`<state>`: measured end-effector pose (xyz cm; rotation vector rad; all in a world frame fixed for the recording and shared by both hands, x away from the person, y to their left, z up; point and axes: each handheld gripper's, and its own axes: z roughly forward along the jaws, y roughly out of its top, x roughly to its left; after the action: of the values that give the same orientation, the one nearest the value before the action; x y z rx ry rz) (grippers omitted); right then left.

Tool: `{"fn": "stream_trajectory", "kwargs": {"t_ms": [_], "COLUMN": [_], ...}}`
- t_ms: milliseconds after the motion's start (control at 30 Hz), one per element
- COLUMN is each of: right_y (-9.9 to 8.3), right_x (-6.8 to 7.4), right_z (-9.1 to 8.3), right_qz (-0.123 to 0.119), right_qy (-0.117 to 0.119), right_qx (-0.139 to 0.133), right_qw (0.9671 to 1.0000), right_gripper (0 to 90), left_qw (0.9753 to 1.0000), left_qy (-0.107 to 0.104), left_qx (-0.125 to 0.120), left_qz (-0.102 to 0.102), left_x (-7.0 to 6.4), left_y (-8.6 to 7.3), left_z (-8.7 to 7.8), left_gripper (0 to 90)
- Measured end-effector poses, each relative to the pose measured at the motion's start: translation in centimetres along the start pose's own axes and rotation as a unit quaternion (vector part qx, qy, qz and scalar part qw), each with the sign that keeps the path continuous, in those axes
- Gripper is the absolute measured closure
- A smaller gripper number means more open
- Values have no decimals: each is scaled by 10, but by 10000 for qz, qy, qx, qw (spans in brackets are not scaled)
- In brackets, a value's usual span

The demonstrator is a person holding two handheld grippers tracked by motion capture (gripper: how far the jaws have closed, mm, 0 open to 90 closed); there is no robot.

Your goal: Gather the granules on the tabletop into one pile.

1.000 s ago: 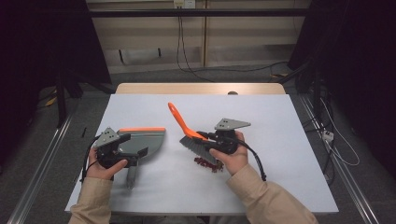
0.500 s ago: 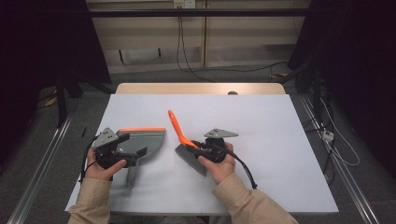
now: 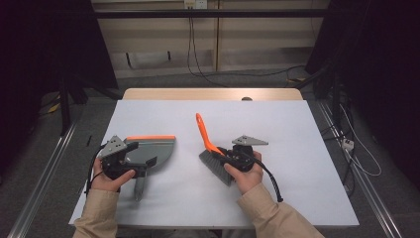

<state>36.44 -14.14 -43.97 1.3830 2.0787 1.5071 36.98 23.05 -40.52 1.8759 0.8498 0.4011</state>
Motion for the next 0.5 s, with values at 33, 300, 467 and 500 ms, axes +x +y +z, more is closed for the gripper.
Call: {"fn": "stream_trajectory", "kwargs": {"t_ms": [33,300,467,500], "right_y": [0,14,29,31], "right_x": [-1,0,-1,-2], "right_z": [0,-2,9,14], "right_qz": [-10,97,-33,-46], "right_qy": [23,261,314,287], "right_qx": [-7,-225,-365,-355], "right_qw": [10000,9994,9988,9989], "right_gripper": [714,714,714,714], "left_qw": [10000,10000,10000,10000], "left_qy": [4,-1,-15,-16], "left_qx": [-6,8,7,6], "left_qz": [-3,-6,-18,-34], "left_x": [0,1,1,1], "left_y": [0,0,0,0], "left_z": [0,1,2,2], "left_gripper": [71,71,71,71]}}
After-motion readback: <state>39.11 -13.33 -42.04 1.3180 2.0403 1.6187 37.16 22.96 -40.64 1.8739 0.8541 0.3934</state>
